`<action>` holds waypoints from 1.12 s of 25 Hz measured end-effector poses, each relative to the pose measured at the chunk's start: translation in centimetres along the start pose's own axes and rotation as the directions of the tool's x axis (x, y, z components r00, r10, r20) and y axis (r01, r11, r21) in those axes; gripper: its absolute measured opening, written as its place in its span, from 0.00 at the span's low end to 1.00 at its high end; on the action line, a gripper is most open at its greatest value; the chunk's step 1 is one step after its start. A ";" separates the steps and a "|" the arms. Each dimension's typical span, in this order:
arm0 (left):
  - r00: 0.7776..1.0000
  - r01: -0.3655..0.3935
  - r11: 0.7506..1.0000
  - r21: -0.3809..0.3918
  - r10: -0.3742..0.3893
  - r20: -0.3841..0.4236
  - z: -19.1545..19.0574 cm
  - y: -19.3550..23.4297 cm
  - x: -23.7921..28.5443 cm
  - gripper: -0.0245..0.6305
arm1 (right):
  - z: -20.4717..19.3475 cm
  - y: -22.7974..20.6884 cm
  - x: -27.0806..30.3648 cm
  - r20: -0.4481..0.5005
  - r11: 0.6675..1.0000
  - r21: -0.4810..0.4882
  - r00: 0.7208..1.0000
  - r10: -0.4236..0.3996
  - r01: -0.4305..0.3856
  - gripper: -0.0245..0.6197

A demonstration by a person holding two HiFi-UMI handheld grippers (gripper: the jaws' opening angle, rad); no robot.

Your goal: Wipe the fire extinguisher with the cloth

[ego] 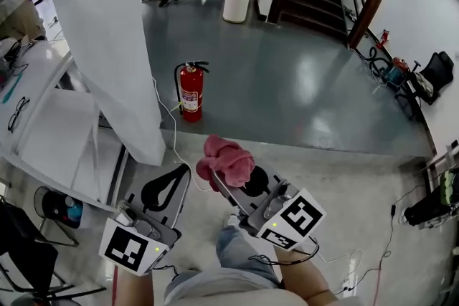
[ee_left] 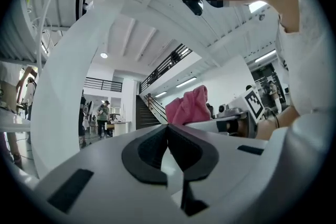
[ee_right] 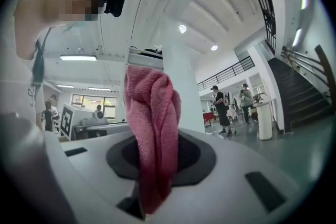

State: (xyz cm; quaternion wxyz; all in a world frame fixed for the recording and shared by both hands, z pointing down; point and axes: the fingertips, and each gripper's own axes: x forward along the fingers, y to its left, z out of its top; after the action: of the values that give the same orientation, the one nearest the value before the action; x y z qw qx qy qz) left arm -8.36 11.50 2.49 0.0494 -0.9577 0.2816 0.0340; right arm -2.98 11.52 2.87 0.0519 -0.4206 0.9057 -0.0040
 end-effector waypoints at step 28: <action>0.995 -0.048 0.999 -0.022 0.046 -0.084 -11.2 19.5 22.4 0.05 | -8.9 -28.6 17.0 -0.080 0.999 -0.013 0.996 0.037 -0.038 0.18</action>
State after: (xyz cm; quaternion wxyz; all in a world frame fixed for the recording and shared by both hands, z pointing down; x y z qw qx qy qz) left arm 0.32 -18.11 10.06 0.0255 -0.9519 0.3055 -0.0015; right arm 7.02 -20.25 11.62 0.0126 -0.4035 0.9148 -0.0130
